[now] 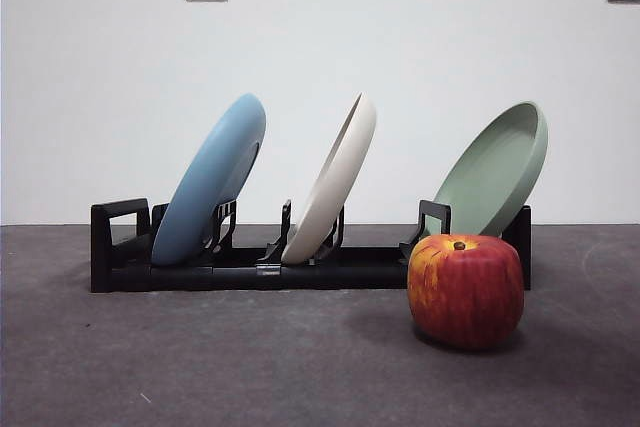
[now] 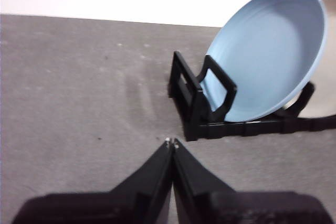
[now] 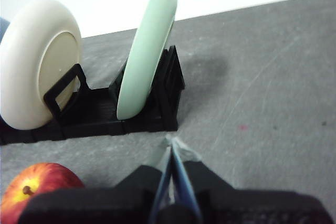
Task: Take the blue plate from the plate rack,put the plate on the table,take the apple from the table,put the apple in the plate
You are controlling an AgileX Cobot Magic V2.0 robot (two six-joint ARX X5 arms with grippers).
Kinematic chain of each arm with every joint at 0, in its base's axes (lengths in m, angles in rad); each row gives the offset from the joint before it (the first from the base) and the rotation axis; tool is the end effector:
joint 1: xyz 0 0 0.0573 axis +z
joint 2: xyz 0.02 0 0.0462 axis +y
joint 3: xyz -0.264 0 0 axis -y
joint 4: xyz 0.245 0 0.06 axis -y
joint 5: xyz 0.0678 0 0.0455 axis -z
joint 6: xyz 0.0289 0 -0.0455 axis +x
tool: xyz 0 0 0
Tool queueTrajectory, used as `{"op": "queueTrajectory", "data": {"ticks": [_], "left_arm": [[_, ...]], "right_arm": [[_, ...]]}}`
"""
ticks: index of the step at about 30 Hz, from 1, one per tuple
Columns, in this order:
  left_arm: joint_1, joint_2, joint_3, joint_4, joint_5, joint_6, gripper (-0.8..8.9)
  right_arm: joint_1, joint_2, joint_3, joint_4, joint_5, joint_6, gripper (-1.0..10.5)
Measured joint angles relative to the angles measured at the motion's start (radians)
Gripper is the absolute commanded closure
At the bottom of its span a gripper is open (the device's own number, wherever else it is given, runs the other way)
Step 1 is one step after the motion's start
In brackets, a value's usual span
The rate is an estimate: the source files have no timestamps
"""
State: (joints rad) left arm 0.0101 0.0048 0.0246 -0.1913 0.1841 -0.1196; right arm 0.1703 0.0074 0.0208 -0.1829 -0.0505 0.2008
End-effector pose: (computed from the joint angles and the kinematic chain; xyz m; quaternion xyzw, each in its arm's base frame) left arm 0.0946 -0.0043 0.1532 -0.0676 0.0903 -0.0813 0.9903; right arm 0.0938 0.0176 0.1524 0.0942 0.0951 0.1008 0.9859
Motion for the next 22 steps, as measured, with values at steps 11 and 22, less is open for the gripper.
{"op": "queueTrajectory", "data": {"ticks": [11, 22], "left_arm": [[0.000, 0.072, 0.180, -0.040, 0.052, -0.138, 8.20], [0.000, 0.410, 0.518, -0.125, 0.143, -0.132, 8.20]], "right_arm": [[0.000, 0.129, 0.191, -0.083, -0.014, 0.129, 9.6], [0.000, 0.396, 0.542, -0.203, -0.116, 0.098, 9.5]]}}
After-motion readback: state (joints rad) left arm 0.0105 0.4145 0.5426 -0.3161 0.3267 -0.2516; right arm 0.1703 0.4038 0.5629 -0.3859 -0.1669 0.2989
